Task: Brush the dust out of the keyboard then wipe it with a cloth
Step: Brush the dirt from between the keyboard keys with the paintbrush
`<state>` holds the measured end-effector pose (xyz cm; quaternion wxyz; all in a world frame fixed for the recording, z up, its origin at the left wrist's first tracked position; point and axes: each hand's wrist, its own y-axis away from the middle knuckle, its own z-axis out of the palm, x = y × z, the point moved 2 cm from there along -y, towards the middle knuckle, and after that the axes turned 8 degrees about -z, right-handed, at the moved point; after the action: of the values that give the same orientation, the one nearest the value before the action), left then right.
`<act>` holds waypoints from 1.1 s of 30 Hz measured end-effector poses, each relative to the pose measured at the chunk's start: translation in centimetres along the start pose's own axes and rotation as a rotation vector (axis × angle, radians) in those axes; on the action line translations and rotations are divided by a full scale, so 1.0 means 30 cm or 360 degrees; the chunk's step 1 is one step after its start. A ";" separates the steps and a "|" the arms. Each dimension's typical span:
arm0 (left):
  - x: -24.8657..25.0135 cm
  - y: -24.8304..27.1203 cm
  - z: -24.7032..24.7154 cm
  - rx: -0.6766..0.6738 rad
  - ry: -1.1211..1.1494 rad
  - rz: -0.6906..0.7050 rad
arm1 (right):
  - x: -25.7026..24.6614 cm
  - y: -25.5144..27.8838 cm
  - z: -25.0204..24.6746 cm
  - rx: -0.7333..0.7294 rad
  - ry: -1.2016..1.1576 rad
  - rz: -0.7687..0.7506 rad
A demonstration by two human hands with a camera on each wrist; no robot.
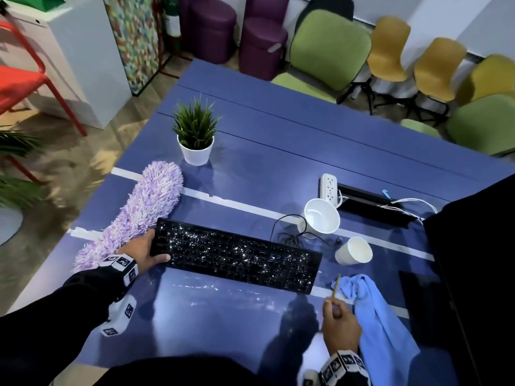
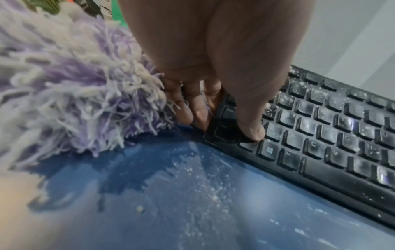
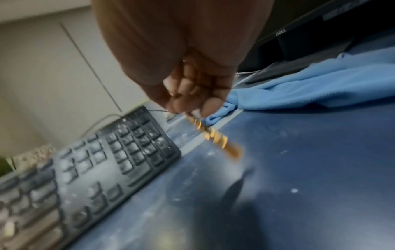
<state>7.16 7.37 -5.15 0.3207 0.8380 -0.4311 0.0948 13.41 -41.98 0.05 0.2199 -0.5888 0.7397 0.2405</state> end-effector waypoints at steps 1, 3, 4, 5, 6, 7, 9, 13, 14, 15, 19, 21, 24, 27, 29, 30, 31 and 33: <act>0.003 0.003 0.000 0.0008 -0.0009 -0.0010 | -0.016 0.003 -0.004 0.0070 -0.0096 -0.0032; 0.009 0.009 -0.002 0.0016 -0.0032 -0.0015 | -0.064 0.013 -0.020 0.0167 -0.0250 -0.0166; 0.009 0.008 -0.003 0.0011 -0.0040 -0.0020 | -0.088 0.016 -0.025 0.0183 -0.0285 -0.0239; 0.010 0.007 -0.006 -0.0002 -0.0033 -0.0020 | -0.114 0.018 -0.025 0.0172 -0.0305 -0.0314; 0.008 0.007 -0.006 -0.0013 -0.0029 -0.0021 | -0.132 0.023 -0.022 0.0167 -0.0297 -0.0403; 0.006 0.007 -0.009 -0.0012 -0.0019 -0.0015 | -0.151 0.027 -0.018 0.0170 -0.0278 -0.0514; 0.004 0.008 -0.007 -0.0003 -0.0001 -0.0008 | -0.184 0.042 -0.013 0.0163 -0.0298 -0.0645; 0.006 0.010 -0.004 0.0030 0.0012 0.0017 | -0.279 0.057 -0.004 0.0225 -0.0331 -0.0901; 0.005 0.010 -0.005 0.0028 0.0009 0.0020 | -0.292 0.054 0.010 0.0225 -0.0321 -0.0923; 0.006 0.011 -0.005 0.0023 0.0009 0.0028 | -0.297 0.048 0.025 0.0202 -0.0301 -0.0925; 0.005 0.016 -0.008 0.0014 0.0006 0.0053 | -0.299 0.024 0.088 0.0034 -0.0180 -0.0895; 0.001 0.020 -0.006 0.0033 0.0024 0.0070 | -0.312 0.025 0.092 0.0089 -0.0182 -0.0995; -0.006 0.026 -0.001 0.0084 0.0049 0.0088 | -0.322 0.020 0.093 0.0105 -0.0198 -0.0952; -0.010 0.021 0.001 0.0059 0.0074 0.0098 | -0.307 0.009 0.108 -0.0038 -0.0038 -0.0927; -0.012 0.018 -0.002 0.0033 0.0078 0.0075 | -0.307 0.009 0.107 -0.0059 0.0009 -0.0987; -0.011 0.017 -0.003 0.0027 0.0075 0.0072 | -0.308 0.010 0.102 -0.0021 -0.0056 -0.0991; -0.014 0.017 -0.001 0.0026 0.0070 0.0079 | -0.310 0.013 0.095 0.0022 -0.0135 -0.0960; -0.014 0.014 0.000 0.0024 0.0059 0.0082 | -0.303 0.008 0.097 0.0020 -0.0156 -0.0873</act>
<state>6.58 7.46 -5.15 0.3198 0.8271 -0.4458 0.1219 15.21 -33.20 3.30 0.3160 -0.7532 0.5427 0.1955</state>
